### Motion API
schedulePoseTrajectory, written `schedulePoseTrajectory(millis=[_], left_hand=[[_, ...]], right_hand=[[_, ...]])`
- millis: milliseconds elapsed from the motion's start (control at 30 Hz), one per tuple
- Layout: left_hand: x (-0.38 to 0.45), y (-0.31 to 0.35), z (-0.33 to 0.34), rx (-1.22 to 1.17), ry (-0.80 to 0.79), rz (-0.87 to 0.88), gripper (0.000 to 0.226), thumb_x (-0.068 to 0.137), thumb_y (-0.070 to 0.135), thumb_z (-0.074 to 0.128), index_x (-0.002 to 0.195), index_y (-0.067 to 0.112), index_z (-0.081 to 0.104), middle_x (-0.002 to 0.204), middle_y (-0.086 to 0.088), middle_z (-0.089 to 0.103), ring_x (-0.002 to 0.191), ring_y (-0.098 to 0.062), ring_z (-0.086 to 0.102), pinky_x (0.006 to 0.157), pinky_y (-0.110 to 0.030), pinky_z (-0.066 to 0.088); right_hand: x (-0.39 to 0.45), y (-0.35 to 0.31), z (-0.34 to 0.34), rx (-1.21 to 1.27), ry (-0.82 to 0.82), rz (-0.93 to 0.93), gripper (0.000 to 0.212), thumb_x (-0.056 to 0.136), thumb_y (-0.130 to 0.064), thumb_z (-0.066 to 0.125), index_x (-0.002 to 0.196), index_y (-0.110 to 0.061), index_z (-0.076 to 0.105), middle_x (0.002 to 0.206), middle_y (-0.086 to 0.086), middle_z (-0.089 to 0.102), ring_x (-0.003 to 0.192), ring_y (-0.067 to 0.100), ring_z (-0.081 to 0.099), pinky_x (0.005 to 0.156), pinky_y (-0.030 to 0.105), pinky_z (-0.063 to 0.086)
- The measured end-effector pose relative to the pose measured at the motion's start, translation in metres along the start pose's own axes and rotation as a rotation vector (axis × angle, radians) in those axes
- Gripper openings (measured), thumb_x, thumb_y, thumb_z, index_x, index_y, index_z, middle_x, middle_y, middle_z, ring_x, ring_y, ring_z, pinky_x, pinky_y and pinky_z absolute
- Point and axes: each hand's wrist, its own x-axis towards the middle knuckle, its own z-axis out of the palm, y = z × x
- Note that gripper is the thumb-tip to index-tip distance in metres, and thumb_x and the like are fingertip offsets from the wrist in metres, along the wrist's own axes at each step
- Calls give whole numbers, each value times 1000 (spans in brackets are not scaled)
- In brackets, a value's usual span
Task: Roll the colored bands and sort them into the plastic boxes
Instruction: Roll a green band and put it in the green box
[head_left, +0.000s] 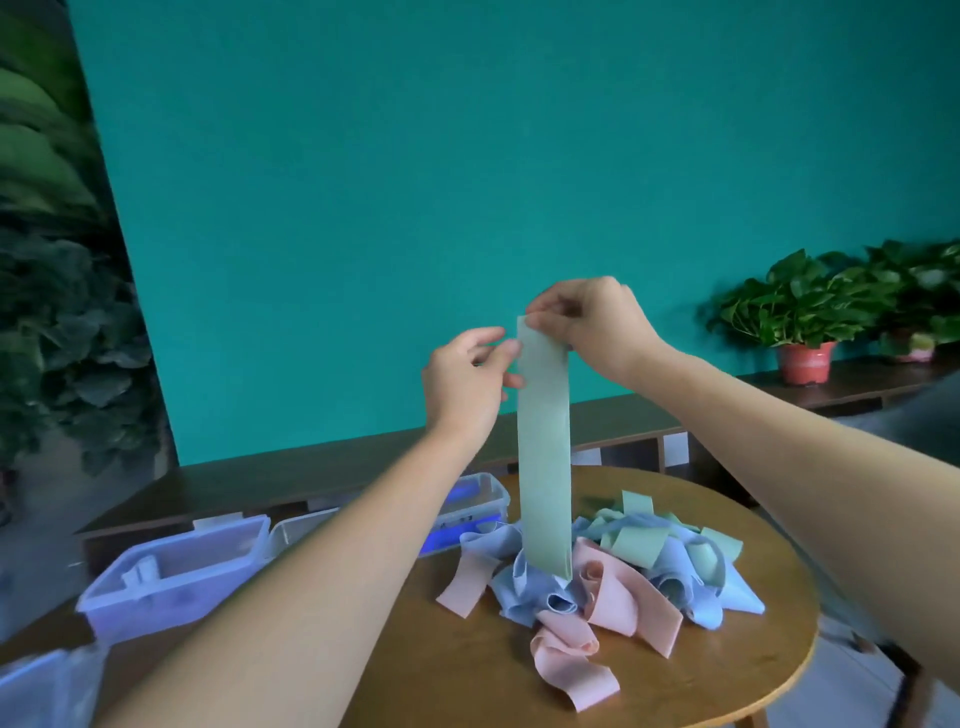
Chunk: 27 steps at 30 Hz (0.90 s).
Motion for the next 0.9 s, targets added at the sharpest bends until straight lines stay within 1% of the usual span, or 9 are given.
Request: schedulePoseTrajectory(millis=[67,133,233,333,400,533,700,800,900], left_hand=[[-4,15,-17,16,98,62,12,90,13,72,98,21,69,86,1,74,55,-8,67,56,-26,49],[-11,30,-33,21,150,122,12,88,14,75,87,23,67,78,2,71,53,-7,64,56,-25,47],[-25,47,-57,25,90,161,10,84,21,80,81,24,71,74,4,72,63,-9,66,61,-25,51],[-36,61,-84,62,45,172,14,78,31,85,84,24,75,77,8,75,75,-9,69,73,-29,57],[-40,68,-103,101,48,175,16,75,29,87,83,25,75,78,8,75,77,-11,71,78,-28,57],[-49,78,-139,164,72,205,11,79,22,85,79,27,75,75,7,75,71,-6,69,74,-26,55],[-57,81,-175,246,127,215,12,92,27,72,85,20,78,77,7,76,78,-13,72,76,-44,60],[-61,79,-190,200,164,173,16,94,24,68,89,12,76,80,-1,77,78,-22,74,74,-48,61],[-65,72,-202,165,171,106,16,96,23,66,91,11,75,83,-2,77,82,-24,73,79,-45,60]], right_hand=[[1,-19,4,99,38,46,3,89,-19,76,90,-16,74,76,1,71,58,5,60,58,20,56],[1,-39,9,222,36,126,5,88,-14,76,89,-10,73,77,5,71,59,7,66,55,24,59],[-2,-72,20,431,-42,284,6,86,-7,74,83,-8,69,78,12,71,63,19,71,59,31,61],[-10,-104,32,599,-136,374,2,87,0,69,87,-2,68,77,15,67,56,16,68,57,25,59],[-16,-123,39,697,-197,387,4,89,3,66,89,-1,65,79,15,64,59,15,66,55,23,58],[-29,-148,49,819,-311,381,3,93,1,65,92,-1,66,86,15,65,71,20,67,60,22,59],[-40,-161,64,929,-455,327,23,97,-11,66,110,7,66,94,16,58,85,28,69,73,26,62],[-44,-161,76,924,-542,281,34,97,-15,65,117,13,63,98,16,62,85,22,68,74,25,60],[-49,-158,88,861,-558,265,24,93,-17,70,109,1,69,92,10,64,80,15,61,69,22,56]])
